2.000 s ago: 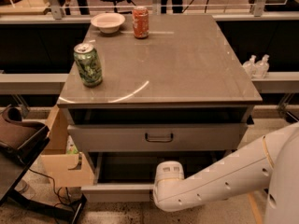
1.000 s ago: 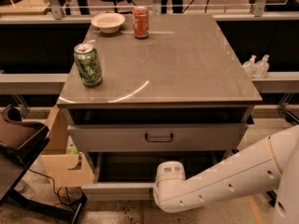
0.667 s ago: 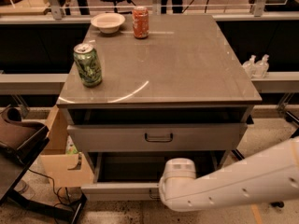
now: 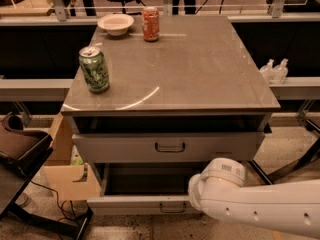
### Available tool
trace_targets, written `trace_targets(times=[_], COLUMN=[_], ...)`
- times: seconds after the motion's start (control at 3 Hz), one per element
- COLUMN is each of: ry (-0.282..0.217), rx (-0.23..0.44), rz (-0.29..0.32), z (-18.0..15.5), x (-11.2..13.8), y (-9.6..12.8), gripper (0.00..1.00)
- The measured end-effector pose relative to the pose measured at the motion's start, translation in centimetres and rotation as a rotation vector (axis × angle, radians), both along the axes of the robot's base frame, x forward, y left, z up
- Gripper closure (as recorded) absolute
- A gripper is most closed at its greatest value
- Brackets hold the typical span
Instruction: Open middle drawer
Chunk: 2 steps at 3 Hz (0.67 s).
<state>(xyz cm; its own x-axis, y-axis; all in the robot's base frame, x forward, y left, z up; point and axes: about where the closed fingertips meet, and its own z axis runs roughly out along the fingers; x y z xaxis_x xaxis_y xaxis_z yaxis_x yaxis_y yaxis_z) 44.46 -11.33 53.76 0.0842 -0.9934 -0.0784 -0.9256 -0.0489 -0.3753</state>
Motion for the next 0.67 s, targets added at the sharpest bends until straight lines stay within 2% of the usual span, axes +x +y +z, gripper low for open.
trace_targets(times=[0.33, 0.67], ry=[-0.024, -0.03], rx=[0.031, 0.059], rz=[0.009, 0.024], z=[0.5, -0.8], x=[1.3, 3.1], y=[-1.3, -1.6], gripper=[1.0, 1.0])
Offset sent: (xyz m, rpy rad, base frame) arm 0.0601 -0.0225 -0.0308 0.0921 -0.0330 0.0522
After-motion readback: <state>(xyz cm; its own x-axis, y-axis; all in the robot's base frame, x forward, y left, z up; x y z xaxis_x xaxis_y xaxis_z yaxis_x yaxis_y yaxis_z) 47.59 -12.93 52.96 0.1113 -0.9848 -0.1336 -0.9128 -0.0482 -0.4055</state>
